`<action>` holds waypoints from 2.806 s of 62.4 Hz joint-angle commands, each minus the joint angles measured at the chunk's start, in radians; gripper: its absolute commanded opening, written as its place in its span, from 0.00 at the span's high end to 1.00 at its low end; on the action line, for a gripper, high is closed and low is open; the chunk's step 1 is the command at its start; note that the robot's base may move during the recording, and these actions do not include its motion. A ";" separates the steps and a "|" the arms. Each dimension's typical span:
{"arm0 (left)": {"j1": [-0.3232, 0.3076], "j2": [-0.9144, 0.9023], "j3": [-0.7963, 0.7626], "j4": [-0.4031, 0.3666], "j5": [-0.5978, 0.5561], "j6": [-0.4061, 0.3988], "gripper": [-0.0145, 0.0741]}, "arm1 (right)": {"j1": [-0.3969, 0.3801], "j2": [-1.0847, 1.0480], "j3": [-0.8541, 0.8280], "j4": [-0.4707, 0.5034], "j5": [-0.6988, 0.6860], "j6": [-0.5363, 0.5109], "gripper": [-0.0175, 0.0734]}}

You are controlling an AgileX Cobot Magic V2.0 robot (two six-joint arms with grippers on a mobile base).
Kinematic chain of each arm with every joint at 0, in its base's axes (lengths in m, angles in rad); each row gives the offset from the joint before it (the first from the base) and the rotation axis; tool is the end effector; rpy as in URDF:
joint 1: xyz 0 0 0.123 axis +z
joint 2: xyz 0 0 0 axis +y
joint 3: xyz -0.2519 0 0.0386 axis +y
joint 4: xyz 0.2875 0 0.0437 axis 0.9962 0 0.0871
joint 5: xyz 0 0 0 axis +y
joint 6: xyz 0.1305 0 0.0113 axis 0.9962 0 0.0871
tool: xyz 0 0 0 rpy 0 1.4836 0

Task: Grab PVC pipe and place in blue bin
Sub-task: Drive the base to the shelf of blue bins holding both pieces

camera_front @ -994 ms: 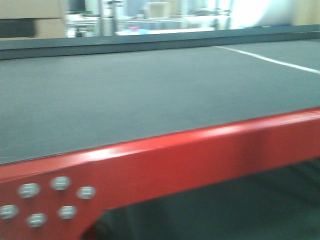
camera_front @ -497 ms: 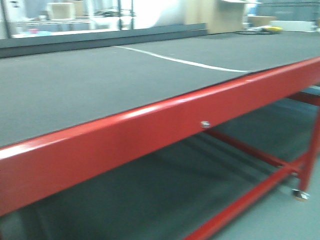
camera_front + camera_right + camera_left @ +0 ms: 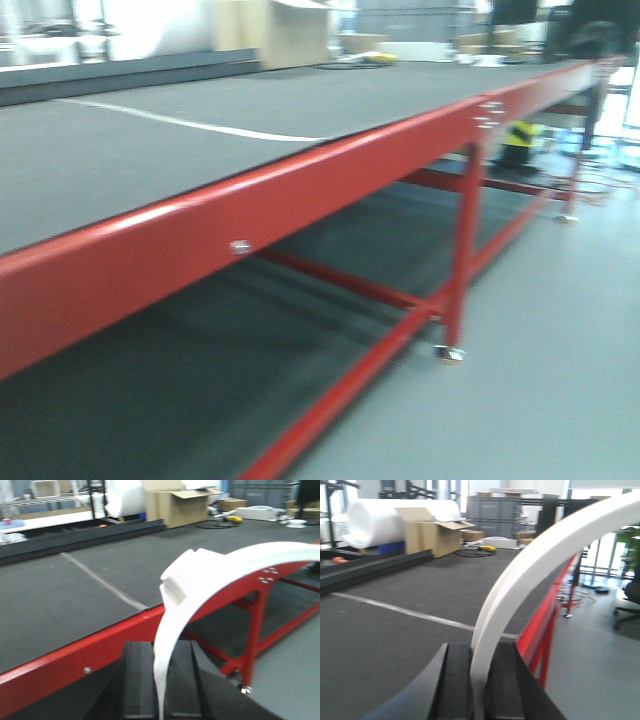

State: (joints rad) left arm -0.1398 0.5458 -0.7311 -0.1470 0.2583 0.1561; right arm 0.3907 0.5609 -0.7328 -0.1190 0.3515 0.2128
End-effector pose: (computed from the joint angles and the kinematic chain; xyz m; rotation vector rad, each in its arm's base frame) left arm 0.2074 -0.0342 0.3848 0.1489 1.5482 -0.1285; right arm 0.1993 0.0763 0.3700 -0.2104 1.6586 0.3386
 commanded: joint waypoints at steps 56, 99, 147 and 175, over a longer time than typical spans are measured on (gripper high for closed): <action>-0.005 -0.004 -0.001 -0.002 -0.021 0.001 0.96 | 0.001 -0.003 0.001 -0.013 -0.030 -0.002 0.99; -0.005 -0.004 -0.001 -0.002 -0.021 0.001 0.96 | 0.001 -0.003 0.001 -0.013 -0.030 -0.002 0.99; -0.005 -0.004 -0.001 -0.002 -0.021 0.001 0.96 | 0.001 -0.003 0.001 -0.013 -0.030 -0.002 0.99; -0.005 -0.004 -0.001 -0.002 -0.021 0.001 0.96 | 0.001 -0.003 0.001 -0.013 -0.030 -0.002 0.99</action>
State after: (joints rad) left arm -0.1398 0.5458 -0.7289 -0.1470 0.2583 0.1561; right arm 0.3907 0.5609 -0.7328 -0.1208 0.3515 0.2129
